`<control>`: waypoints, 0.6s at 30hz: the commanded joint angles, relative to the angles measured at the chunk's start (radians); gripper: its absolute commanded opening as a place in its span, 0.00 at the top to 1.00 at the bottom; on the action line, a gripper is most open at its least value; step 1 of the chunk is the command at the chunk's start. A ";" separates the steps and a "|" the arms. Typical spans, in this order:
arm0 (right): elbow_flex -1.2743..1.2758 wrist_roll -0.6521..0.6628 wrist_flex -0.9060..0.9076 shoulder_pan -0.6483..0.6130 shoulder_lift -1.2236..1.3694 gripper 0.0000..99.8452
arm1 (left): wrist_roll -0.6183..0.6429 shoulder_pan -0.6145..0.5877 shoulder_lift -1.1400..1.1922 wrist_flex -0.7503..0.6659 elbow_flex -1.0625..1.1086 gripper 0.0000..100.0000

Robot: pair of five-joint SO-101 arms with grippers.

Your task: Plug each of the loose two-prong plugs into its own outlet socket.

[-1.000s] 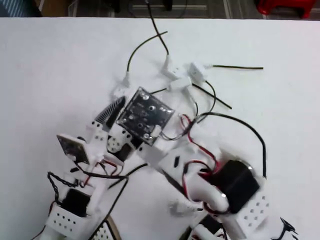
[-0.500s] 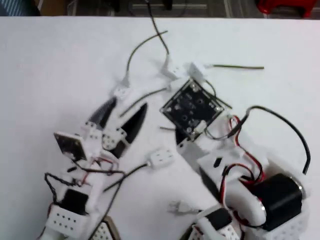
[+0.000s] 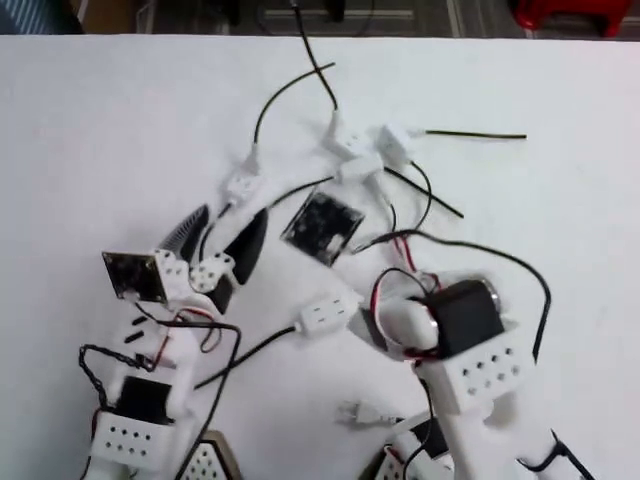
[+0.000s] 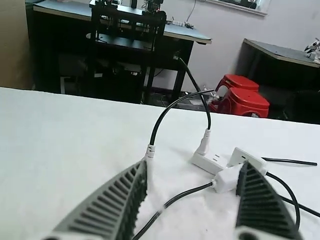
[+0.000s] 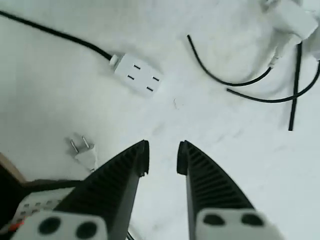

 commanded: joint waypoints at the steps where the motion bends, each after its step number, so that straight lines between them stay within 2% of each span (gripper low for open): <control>1: 0.115 0.097 0.005 -0.004 0.001 0.90 | -0.008 -0.010 -0.004 0.003 -0.003 0.71; 6: 0.265 0.176 0.005 -0.005 0.001 0.90 | -0.008 -0.008 -0.004 0.003 -0.003 0.71; 11: 0.296 0.239 0.007 -0.002 0.007 0.90 | -0.008 -0.007 -0.004 0.015 -0.003 0.71; 16: 0.336 0.371 0.005 0.002 0.010 0.79 | -0.009 -0.022 -0.005 0.015 -0.003 0.71; 18: 0.370 0.437 0.004 0.002 0.001 0.78 | -0.009 -0.079 -0.007 0.015 -0.003 0.71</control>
